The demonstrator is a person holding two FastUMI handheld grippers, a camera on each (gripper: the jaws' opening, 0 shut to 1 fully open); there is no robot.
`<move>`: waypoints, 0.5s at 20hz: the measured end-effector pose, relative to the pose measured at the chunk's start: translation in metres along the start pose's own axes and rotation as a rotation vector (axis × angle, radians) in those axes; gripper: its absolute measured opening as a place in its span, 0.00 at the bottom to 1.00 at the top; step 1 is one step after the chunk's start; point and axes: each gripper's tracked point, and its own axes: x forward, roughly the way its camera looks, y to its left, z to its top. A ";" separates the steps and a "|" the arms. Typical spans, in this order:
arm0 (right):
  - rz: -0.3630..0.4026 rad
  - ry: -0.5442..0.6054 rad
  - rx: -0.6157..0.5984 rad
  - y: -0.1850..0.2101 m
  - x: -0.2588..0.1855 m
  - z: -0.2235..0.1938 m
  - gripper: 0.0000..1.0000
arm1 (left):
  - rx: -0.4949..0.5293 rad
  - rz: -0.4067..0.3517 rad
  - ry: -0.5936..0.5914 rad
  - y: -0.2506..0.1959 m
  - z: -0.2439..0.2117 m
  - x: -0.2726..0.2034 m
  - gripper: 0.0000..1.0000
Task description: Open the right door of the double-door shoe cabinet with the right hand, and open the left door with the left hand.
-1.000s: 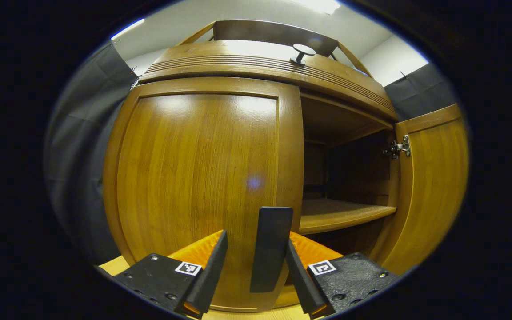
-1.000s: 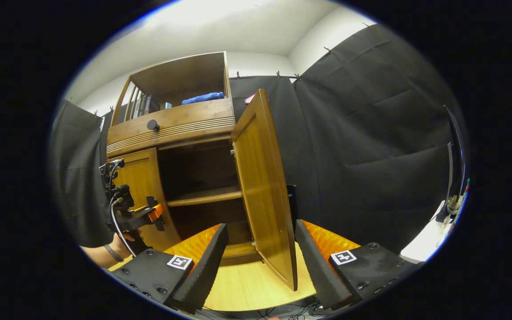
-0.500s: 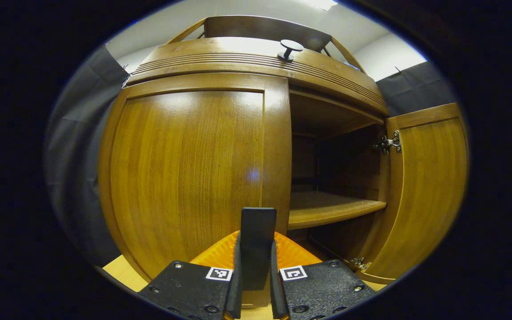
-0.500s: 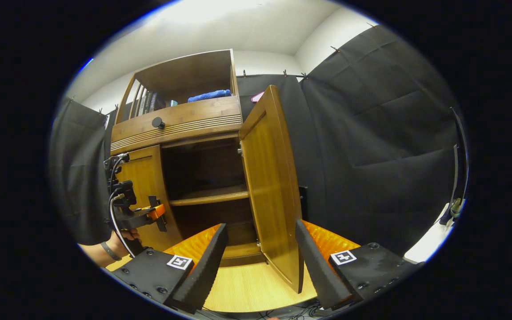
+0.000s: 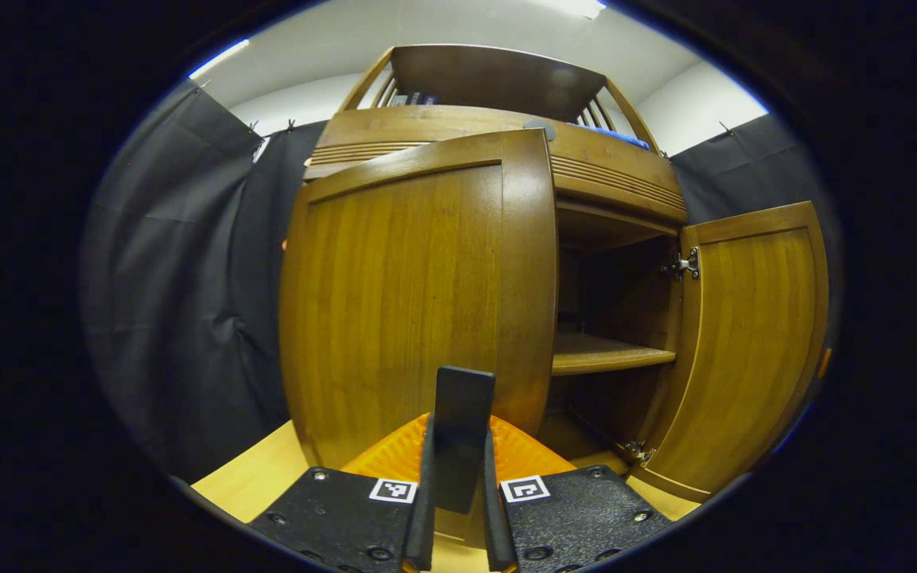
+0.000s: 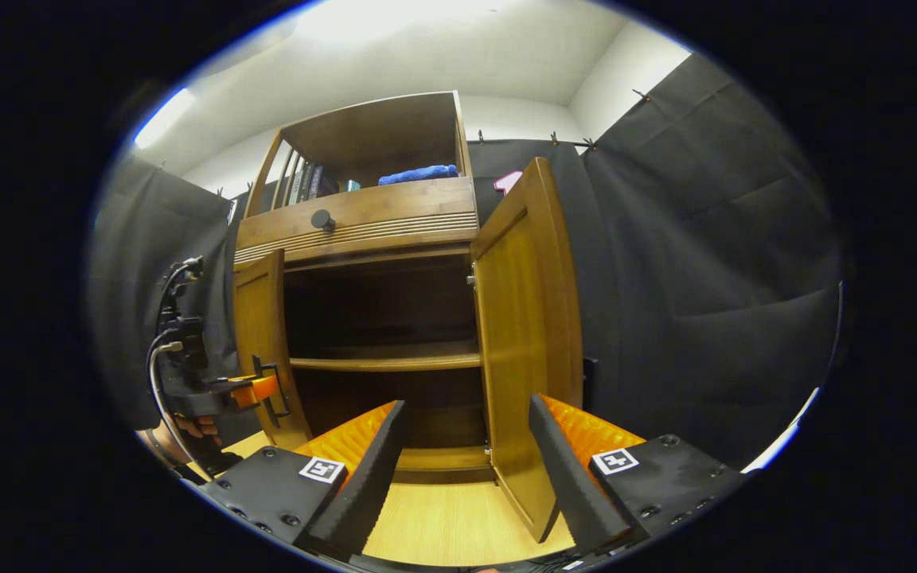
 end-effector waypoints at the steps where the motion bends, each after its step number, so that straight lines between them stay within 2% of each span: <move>1: -0.005 -0.003 -0.005 0.004 -0.002 0.001 0.98 | -0.002 0.015 -0.003 0.009 0.000 -0.013 0.25; 5: -0.035 -0.006 -0.026 0.022 -0.010 0.005 1.00 | 0.044 0.062 -0.039 0.042 0.007 -0.047 0.24; 10: -0.041 -0.024 -0.035 0.040 -0.027 0.000 0.98 | 0.030 0.079 -0.062 0.083 0.014 -0.074 0.20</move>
